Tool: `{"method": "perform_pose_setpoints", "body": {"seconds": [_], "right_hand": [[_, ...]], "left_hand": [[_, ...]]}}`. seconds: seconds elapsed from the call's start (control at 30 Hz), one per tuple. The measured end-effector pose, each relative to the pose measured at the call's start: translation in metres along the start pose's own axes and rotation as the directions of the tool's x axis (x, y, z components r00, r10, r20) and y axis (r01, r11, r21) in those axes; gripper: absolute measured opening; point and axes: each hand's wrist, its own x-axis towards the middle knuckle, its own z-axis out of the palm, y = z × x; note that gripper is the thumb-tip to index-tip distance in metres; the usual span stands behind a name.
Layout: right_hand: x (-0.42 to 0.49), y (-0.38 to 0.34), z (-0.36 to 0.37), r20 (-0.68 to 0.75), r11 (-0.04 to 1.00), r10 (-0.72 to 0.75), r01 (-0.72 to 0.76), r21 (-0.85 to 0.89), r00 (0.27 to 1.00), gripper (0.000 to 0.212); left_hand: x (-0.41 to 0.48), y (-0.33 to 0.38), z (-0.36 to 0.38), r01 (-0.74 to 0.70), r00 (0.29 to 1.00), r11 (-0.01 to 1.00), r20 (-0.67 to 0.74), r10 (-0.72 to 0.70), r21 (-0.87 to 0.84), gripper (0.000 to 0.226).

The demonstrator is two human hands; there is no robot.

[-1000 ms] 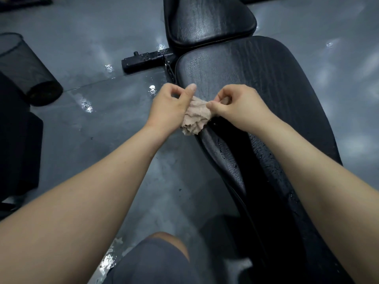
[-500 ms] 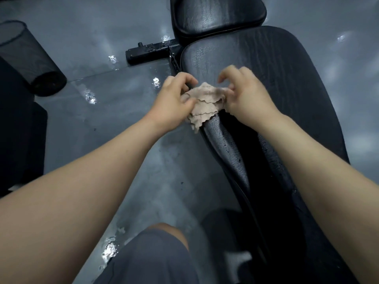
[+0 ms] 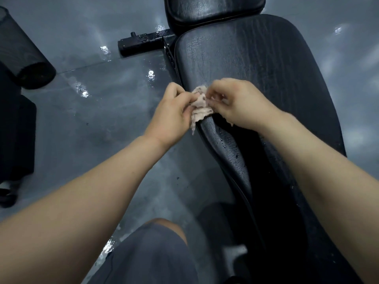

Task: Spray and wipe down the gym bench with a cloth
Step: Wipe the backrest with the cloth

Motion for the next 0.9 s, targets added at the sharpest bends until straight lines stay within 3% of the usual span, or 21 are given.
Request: {"method": "perform_pose_setpoints", "body": {"seconds": [0.07,0.13,0.2,0.27,0.37,0.43,0.5,0.6,0.77,0.9], "right_hand": [[-0.002,0.0,-0.01,0.188,0.999,-0.036,0.04,-0.022,0.982,0.01],[-0.001,-0.005,-0.014,0.284,0.991,-0.045,0.079,-0.109,0.958,0.009],[0.007,-0.008,-0.013,0.23,0.982,-0.034,0.075,-0.174,0.973,0.009],[0.017,-0.006,-0.01,0.096,0.978,-0.003,0.023,-0.207,0.995,0.002],[0.032,0.0,-0.005,-0.074,0.974,0.095,-0.109,-0.201,0.993,0.012],[0.035,0.001,0.0,-0.092,0.974,0.117,-0.132,-0.182,0.989,0.013],[0.031,0.002,0.001,-0.083,0.985,0.102,-0.113,-0.129,0.991,0.012],[0.019,0.003,-0.002,-0.031,0.991,0.062,-0.066,-0.12,0.998,0.008],[0.002,-0.008,-0.013,0.127,0.985,0.101,-0.081,-0.149,0.987,0.008],[-0.01,-0.02,-0.021,0.289,0.977,0.206,-0.18,-0.115,0.935,0.003]], "left_hand": [[-0.015,0.004,0.002,-0.06,0.997,0.998,0.047,0.059,0.024,0.018],[-0.02,0.007,-0.001,-0.151,0.985,0.983,0.103,0.14,0.102,0.028],[-0.001,0.007,-0.008,-0.179,0.976,0.964,0.155,0.149,0.196,0.028],[0.03,0.003,-0.009,-0.097,0.987,0.961,0.153,0.058,0.259,0.018],[0.067,-0.005,-0.001,0.051,0.995,0.967,0.069,-0.07,0.25,0.017],[0.069,-0.011,0.007,0.09,0.992,0.965,0.06,-0.108,0.247,0.013],[0.06,-0.013,0.012,0.126,0.991,0.974,0.012,-0.13,0.186,0.029],[0.045,-0.008,0.012,0.185,0.982,0.979,-0.055,-0.182,0.079,0.04],[0.008,0.012,0.008,-0.023,0.999,0.989,-0.023,0.027,0.143,0.042],[-0.025,0.023,0.017,-0.052,0.998,0.992,-0.038,0.057,0.117,0.034]]}}
